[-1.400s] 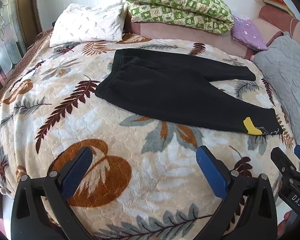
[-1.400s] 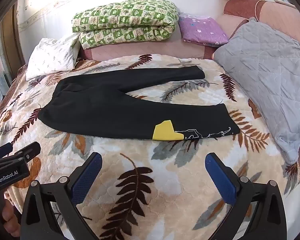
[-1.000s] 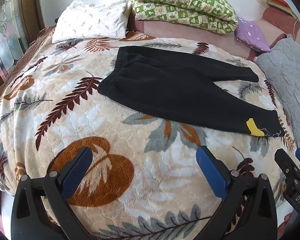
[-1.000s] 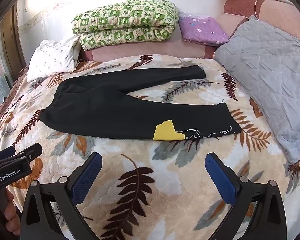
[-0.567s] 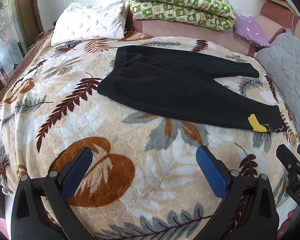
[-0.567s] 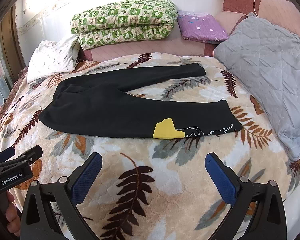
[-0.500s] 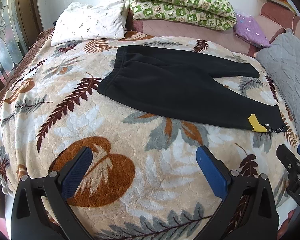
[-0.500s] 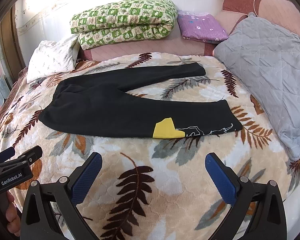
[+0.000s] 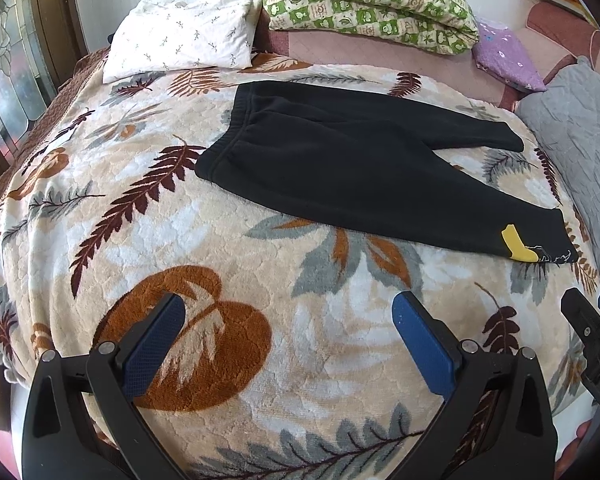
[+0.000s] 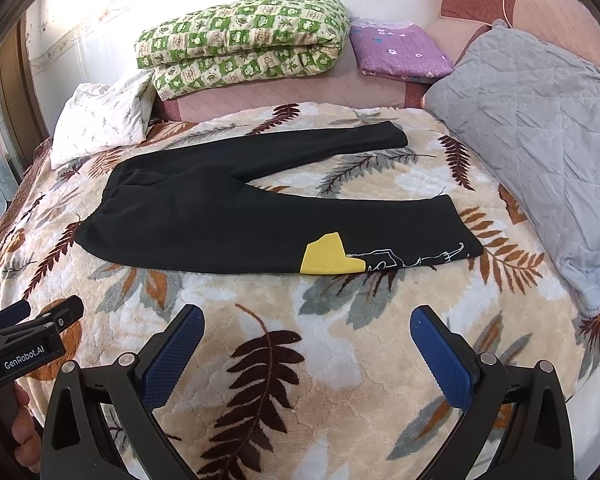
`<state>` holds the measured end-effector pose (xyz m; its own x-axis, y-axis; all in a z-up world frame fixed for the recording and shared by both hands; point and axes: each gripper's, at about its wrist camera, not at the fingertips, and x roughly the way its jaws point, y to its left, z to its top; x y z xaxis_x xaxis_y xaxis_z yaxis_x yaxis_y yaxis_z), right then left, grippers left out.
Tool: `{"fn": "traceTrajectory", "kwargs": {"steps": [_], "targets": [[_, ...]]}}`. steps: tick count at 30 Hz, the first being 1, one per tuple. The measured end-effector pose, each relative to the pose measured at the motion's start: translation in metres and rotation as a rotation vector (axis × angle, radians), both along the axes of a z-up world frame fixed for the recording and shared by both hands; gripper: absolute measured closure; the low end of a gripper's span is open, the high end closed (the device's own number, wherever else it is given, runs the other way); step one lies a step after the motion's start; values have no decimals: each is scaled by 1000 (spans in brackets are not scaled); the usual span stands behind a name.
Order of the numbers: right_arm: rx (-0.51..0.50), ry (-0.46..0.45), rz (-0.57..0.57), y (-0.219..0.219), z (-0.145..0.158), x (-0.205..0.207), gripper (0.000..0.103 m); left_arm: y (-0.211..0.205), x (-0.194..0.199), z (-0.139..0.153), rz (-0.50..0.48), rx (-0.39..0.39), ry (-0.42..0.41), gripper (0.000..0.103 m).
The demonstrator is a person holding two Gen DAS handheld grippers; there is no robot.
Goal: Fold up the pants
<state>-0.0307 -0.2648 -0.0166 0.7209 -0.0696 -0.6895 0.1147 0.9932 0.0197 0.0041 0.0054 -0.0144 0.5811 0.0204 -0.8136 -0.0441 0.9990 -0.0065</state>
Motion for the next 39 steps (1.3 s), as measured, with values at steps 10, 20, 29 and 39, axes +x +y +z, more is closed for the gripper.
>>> {"fn": "traceTrajectory", "kwargs": {"steps": [10,20,29,39], "targets": [[24,4,-3,-4,-1,0,0,-3,1,-1,-3,15,-4,0],[32,3,-8,-6,-1,-1,0,-10,-3,8,-15,71,-67,0],[34,5,-16,-9,-2,1,0,-17,-4,9,-35,86,-78,0],[38,8,-16,-9,-3,2,0,-18,-4,10,-35,82,-76,0]]}}
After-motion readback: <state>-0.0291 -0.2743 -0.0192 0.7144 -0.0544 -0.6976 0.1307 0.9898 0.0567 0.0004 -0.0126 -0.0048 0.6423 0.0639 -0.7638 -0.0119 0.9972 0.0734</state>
